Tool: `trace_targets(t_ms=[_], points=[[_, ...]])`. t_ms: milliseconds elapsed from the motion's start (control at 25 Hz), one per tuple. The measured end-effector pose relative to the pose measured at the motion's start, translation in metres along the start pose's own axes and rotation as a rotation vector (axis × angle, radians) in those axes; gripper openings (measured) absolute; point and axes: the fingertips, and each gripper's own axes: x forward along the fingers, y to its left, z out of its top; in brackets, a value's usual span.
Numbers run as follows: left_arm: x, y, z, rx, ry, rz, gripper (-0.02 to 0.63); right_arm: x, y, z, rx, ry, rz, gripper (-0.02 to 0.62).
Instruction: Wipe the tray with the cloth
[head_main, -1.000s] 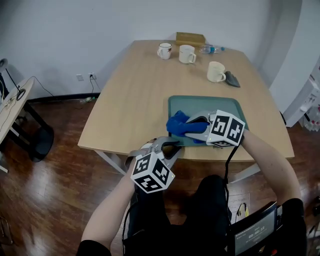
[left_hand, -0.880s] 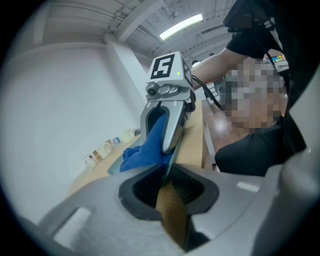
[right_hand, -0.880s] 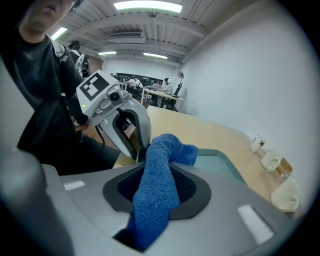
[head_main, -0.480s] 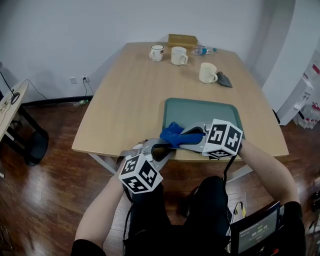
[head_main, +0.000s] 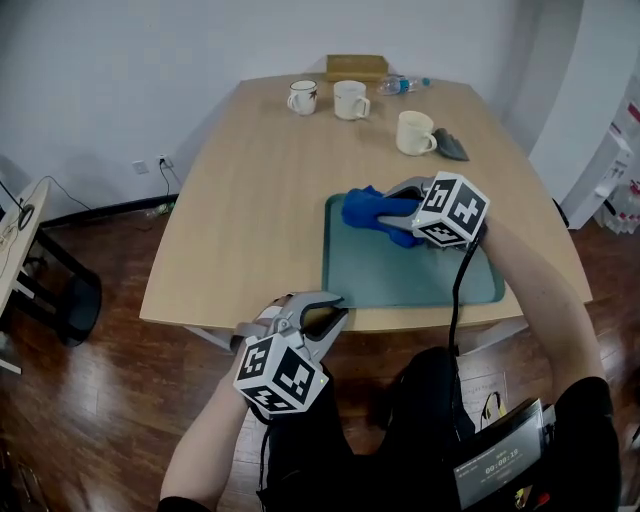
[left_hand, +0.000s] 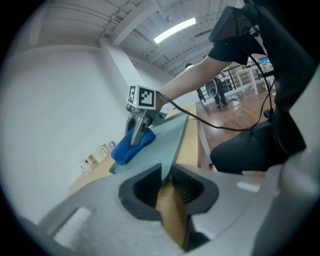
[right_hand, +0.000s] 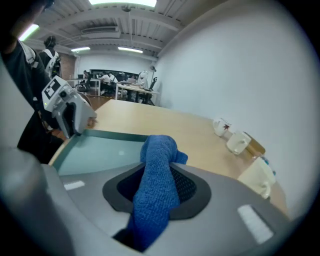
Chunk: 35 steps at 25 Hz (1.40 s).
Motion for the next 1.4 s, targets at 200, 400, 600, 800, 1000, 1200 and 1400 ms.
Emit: trace_targets(t_ms=[200, 400, 600, 800, 1000, 1200, 1400], points=[[0.001, 0.001, -0.001, 0.004, 0.003, 0.000, 0.061, 0.008, -0.031, -0.001, 0.026, 0.006, -0.064, 0.114], [0.002, 0.001, -0.004, -0.007, 0.013, -0.001, 0.061, 0.012, 0.012, 0.002, 0.000, -0.002, 0.036, 0.113], [0.004, 0.001, -0.006, -0.019, 0.028, 0.006, 0.063, -0.003, 0.066, 0.007, -0.033, -0.025, 0.164, 0.113], [0.004, 0.002, -0.007, -0.028, 0.040, 0.013, 0.064, -0.029, 0.125, 0.006, -0.076, -0.029, 0.286, 0.114], [0.004, 0.001, -0.007, -0.032, 0.051, 0.015, 0.064, -0.042, 0.153, 0.004, -0.108, -0.072, 0.324, 0.114], [0.004, 0.000, -0.006, -0.030, 0.053, 0.013, 0.064, -0.040, 0.134, 0.000, -0.116, -0.076, 0.278, 0.114], [0.003, 0.000, -0.004, -0.021, 0.043, 0.015, 0.061, -0.036, 0.083, -0.012, -0.085, -0.041, 0.172, 0.114]])
